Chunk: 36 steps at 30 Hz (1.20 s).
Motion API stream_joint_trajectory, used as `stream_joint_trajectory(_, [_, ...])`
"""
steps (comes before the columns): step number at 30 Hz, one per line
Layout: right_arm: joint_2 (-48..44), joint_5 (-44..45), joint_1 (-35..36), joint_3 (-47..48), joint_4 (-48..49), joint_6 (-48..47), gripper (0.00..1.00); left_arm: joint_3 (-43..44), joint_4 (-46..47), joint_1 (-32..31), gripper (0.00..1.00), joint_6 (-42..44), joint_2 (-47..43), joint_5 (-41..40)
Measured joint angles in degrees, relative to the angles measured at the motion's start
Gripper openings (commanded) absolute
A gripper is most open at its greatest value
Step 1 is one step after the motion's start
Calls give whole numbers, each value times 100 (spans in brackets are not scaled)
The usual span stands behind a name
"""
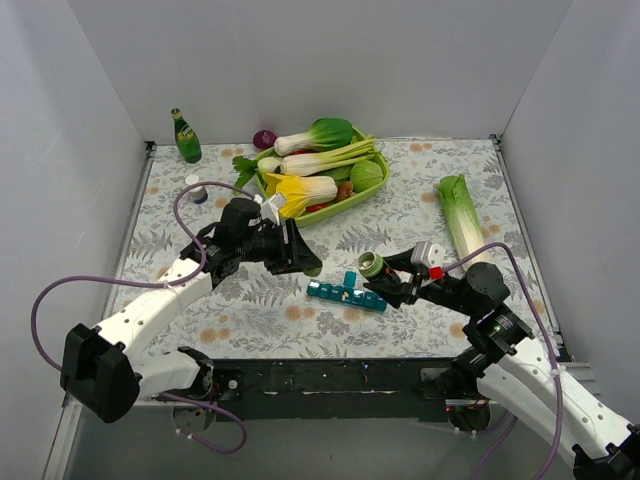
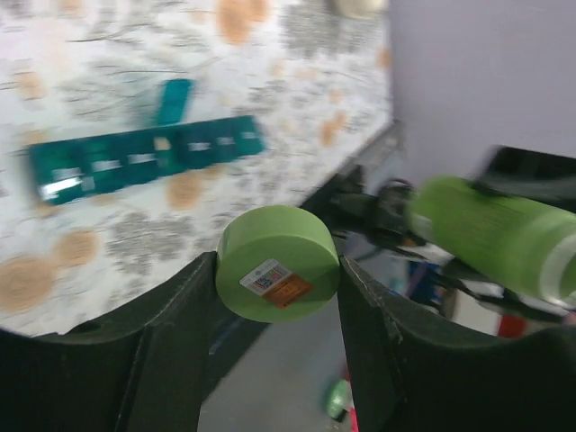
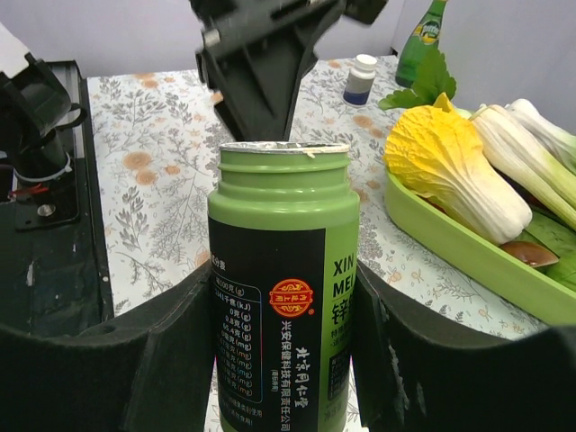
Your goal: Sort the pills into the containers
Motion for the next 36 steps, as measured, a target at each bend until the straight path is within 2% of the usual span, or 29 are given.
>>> stream_joint_trajectory(5, [284,-184,0,2,-35,-271,1,-24,1340,-17,25,-938,-168,1405])
stream_joint_trajectory(10, [778,-326,0,214,-428,-612,1,-59,2168,-155,24,-1744,-35,1974])
stream_joint_trajectory(18, [1281,-365,0,852,-1097,-1058,1,-61,2618,-413,24,-2269,223,2065])
stream_joint_trajectory(25, [1480,-332,52,1016,-1471,-1263,1,-61,2813,-546,22,-2439,446,2041])
stream_joint_trajectory(36, [1694,-151,120,1246,-1915,-1534,1,-44,2826,-638,13,-2601,531,1888])
